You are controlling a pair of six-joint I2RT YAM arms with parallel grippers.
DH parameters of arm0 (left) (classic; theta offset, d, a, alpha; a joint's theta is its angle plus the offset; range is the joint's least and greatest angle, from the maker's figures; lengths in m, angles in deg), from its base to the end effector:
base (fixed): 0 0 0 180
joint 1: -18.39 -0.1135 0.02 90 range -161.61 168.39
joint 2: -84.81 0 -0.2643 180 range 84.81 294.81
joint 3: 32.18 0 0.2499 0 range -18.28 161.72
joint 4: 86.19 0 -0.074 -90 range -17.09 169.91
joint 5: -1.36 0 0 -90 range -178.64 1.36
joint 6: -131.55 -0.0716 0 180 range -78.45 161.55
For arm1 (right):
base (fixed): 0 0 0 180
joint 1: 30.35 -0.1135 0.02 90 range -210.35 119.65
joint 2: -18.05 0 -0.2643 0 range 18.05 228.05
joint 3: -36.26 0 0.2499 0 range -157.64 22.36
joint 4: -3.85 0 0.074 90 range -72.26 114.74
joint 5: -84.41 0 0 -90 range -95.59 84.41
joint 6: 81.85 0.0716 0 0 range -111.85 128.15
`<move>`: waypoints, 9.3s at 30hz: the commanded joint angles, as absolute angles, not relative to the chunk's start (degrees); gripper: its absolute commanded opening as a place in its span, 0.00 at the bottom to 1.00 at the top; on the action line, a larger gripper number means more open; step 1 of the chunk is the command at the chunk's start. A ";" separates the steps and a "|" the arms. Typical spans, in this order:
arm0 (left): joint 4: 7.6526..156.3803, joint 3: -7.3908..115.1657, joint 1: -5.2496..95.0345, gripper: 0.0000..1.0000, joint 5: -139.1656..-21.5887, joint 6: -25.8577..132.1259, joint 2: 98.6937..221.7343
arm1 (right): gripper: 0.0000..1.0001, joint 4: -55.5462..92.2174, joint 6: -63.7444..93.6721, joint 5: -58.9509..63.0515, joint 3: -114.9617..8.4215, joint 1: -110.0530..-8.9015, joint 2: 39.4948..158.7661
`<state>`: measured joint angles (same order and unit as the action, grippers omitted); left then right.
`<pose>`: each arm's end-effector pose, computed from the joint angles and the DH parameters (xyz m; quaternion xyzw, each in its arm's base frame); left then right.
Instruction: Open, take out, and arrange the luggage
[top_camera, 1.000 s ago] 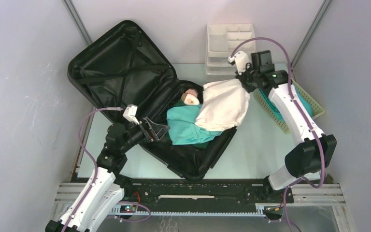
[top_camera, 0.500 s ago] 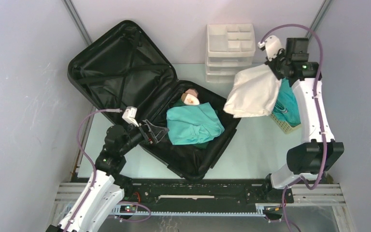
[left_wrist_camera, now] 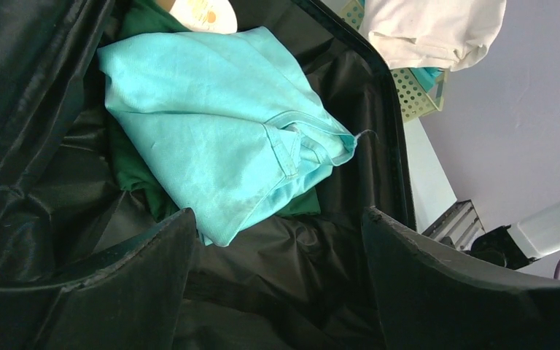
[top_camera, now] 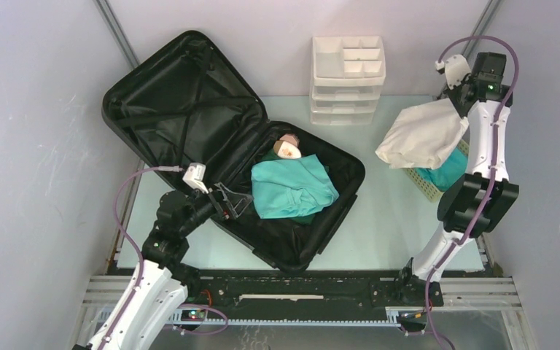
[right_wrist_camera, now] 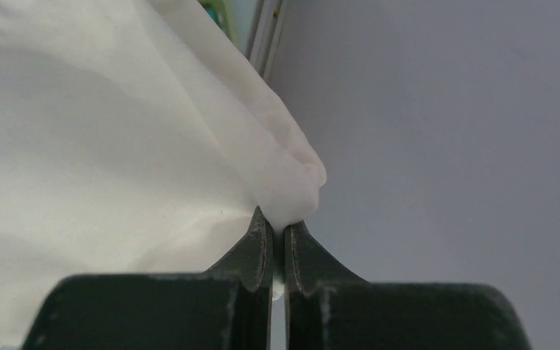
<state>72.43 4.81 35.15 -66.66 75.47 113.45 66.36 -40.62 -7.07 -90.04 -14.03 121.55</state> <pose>0.1570 -0.0753 0.2448 0.0027 0.7775 -0.3963 0.4883 0.4065 -0.1209 0.3743 -0.2476 0.8706 -0.2384 0.3519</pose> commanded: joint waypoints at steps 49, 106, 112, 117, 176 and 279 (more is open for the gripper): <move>69.78 10.62 34.86 0.89 -67.59 73.12 111.93 | 0.68 68.97 -37.96 -1.57 -83.13 -5.83 120.99; 67.91 15.54 42.87 0.85 -77.14 77.56 119.91 | 0.51 68.82 -31.02 31.90 -68.40 -2.28 107.85; 65.10 22.36 49.13 0.87 -91.01 79.34 133.78 | 0.60 61.13 -24.88 43.94 -58.26 -13.00 92.27; 65.85 27.04 49.51 0.87 -96.89 79.12 144.79 | 0.62 54.70 -19.62 51.07 -47.51 -25.23 88.48; 89.82 28.36 54.33 0.00 -108.33 44.01 163.94 | 0.96 55.54 -26.60 48.21 -62.35 -46.14 115.91; 92.04 44.59 35.41 0.89 -28.92 51.08 189.77 | 0.00 64.67 -54.66 26.11 -58.57 -58.52 106.74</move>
